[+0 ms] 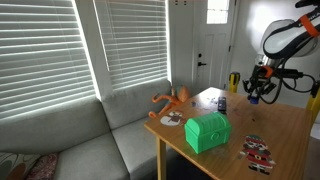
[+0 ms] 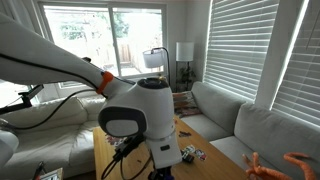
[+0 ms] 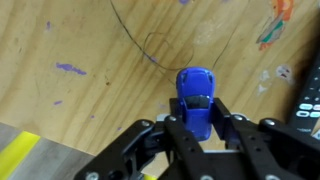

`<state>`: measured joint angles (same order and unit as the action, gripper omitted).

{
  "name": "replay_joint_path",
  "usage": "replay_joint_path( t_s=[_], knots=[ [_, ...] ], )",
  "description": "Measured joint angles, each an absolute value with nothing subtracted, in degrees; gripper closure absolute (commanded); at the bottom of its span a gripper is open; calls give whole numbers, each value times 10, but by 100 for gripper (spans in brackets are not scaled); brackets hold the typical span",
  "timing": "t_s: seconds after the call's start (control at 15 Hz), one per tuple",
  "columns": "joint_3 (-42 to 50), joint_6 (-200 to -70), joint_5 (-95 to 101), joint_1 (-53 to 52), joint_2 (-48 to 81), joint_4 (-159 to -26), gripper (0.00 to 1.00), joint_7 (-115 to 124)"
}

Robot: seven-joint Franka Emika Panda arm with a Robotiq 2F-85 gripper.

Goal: Move the toy car from right to left

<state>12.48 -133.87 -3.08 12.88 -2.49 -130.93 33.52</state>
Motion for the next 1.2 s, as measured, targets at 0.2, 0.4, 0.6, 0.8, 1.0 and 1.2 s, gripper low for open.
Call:
replay_joint_path(
  t_s=[0.2,0.4,0.6,0.8,1.0,1.2],
  knots=[
    [127,-1352,-48,128,0,-1314,90,306],
    [125,-1354,-66,125,4,-1311,90,300],
    [119,-1354,-71,122,4,-1311,90,301],
    [113,-1348,-71,116,3,-1311,90,309],
    [108,-1332,-67,109,1,-1311,90,325],
    [100,-1308,-65,102,-4,-1311,90,360]
  ],
)
